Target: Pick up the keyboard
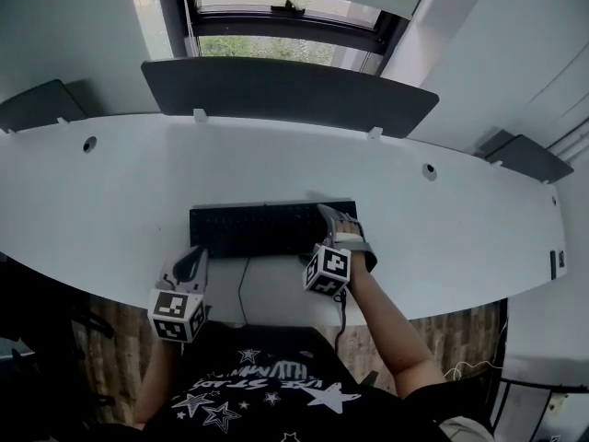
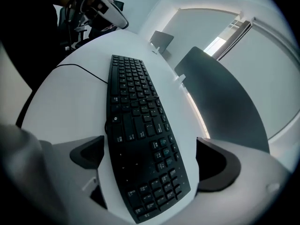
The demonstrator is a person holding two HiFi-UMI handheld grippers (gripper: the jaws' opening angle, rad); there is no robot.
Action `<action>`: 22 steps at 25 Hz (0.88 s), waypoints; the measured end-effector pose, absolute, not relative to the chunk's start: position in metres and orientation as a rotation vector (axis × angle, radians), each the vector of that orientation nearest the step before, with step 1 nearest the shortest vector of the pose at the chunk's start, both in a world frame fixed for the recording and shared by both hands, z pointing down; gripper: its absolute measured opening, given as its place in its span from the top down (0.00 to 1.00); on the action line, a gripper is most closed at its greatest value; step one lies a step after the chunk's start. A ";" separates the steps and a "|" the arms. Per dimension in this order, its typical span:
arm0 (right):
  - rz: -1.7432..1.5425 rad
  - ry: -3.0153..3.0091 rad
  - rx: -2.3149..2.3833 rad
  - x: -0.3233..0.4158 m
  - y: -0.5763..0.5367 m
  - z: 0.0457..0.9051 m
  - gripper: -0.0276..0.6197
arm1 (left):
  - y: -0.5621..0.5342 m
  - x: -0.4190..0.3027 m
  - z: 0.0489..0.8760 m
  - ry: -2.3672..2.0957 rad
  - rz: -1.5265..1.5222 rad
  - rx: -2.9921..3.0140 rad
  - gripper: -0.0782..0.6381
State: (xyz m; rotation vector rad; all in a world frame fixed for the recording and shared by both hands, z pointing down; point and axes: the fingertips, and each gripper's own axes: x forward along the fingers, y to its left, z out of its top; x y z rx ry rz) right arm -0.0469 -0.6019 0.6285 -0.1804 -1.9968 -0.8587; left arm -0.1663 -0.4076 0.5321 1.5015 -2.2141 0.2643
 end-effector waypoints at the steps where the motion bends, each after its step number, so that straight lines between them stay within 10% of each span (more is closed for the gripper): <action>1: -0.843 -1.984 -0.211 -0.049 -0.604 0.631 0.07 | -0.406 -0.167 0.533 -2.220 0.256 1.483 0.87; 22: -0.593 -1.636 -0.684 -0.067 -0.593 0.664 0.06 | -0.410 -0.176 0.540 -2.227 0.275 1.401 0.87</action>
